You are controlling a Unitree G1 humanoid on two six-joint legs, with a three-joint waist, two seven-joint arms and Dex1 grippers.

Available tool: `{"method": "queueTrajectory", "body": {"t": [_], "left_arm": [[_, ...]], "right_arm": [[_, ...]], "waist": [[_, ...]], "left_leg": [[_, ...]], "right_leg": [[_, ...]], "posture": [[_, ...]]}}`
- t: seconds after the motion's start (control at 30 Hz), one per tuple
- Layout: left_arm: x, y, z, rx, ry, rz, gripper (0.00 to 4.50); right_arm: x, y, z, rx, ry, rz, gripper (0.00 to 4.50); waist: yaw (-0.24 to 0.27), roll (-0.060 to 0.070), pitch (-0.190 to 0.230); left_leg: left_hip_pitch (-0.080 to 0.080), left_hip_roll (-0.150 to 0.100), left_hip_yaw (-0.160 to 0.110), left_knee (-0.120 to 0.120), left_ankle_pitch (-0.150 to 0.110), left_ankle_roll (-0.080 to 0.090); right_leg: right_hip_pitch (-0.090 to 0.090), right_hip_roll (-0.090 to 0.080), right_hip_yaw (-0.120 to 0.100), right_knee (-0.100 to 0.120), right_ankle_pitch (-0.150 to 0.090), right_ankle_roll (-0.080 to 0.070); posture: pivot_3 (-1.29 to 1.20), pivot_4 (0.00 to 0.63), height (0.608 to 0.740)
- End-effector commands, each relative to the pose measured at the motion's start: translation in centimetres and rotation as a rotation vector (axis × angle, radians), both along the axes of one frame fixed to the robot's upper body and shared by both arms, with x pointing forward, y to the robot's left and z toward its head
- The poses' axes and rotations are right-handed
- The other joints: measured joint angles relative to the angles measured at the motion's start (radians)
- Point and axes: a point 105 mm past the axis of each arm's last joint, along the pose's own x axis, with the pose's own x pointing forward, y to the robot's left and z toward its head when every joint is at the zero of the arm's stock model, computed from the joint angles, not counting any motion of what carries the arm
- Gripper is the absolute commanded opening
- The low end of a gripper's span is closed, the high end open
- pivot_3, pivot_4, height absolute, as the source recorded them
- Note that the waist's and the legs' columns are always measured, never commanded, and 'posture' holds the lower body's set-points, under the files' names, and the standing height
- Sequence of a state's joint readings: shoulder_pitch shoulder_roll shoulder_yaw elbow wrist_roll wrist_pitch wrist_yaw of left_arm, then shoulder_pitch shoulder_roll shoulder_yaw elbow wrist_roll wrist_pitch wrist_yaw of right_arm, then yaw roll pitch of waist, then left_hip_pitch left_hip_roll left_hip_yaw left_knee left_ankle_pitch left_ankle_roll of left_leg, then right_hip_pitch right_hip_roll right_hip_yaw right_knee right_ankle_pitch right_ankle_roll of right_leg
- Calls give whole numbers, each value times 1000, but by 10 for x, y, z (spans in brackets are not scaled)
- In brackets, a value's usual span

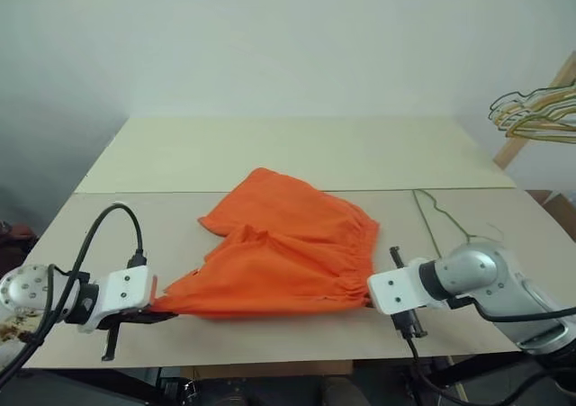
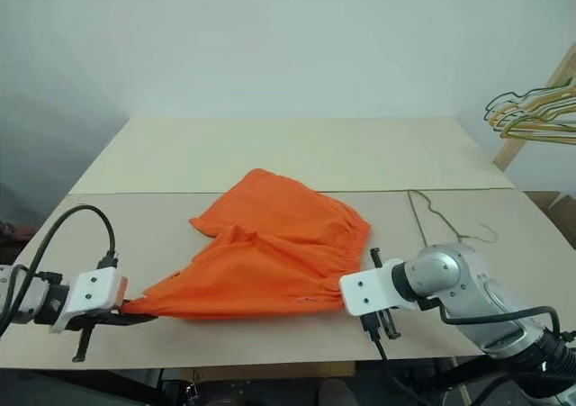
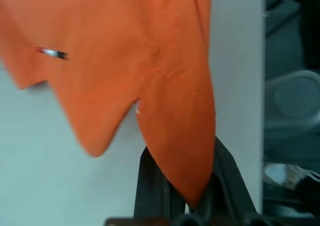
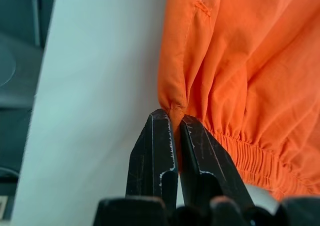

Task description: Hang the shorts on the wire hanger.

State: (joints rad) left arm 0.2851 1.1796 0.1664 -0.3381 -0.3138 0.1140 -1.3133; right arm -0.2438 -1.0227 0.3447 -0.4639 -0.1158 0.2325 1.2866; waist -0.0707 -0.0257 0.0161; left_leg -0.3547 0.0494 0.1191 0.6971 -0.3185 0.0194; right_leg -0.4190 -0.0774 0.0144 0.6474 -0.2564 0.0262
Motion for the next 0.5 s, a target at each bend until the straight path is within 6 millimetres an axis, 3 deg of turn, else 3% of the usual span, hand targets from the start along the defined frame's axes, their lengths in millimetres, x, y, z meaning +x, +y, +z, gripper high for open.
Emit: {"method": "queueTrajectory", "body": {"t": [0.03, 0.1, 0.23, 0.4, 0.5], "left_arm": [[-11, -26, 14, -73, -17, -76, 44], [-17, -35, 14, -101, -6, -83, 44], [-26, -26, -7, 35, 10, -99, 44], [-47, -31, -18, 70, 73, -153, 44], [-48, -27, -28, 118, 60, -156, 44]], "right_arm": [[3, -13, -4, -75, -13, -10, 0], [1, -14, -5, -76, -2, 0, 0], [-4, -18, -9, -104, 11, 38, 0], [-10, -30, -16, -162, 34, 82, 0], [-11, -28, -17, -151, 31, 97, 0]], "waist": [[1, 0, 0], [2, 0, 0], [4, 2, 0], [8, 1, -1], [11, 1, -1]], "left_leg": [[0, 0, 1, 0, 0, 0], [1, 0, 1, 0, 0, 0], [1, 0, 0, 0, 0, 0], [1, 0, 0, 0, 0, 0], [2, 0, 0, 0, 0, 0]], "right_leg": [[0, 0, 0, 0, 0, 0], [1, 0, 0, 0, 0, 0], [1, 1, 0, 0, 0, 0], [1, 0, 0, 0, 0, 0], [2, 1, 0, 0, 0, 0]], "posture": [[-78, 0, 740], [-74, 0, 740], [-63, 0, 740], [-62, 0, 740], [-61, 0, 740]]}}
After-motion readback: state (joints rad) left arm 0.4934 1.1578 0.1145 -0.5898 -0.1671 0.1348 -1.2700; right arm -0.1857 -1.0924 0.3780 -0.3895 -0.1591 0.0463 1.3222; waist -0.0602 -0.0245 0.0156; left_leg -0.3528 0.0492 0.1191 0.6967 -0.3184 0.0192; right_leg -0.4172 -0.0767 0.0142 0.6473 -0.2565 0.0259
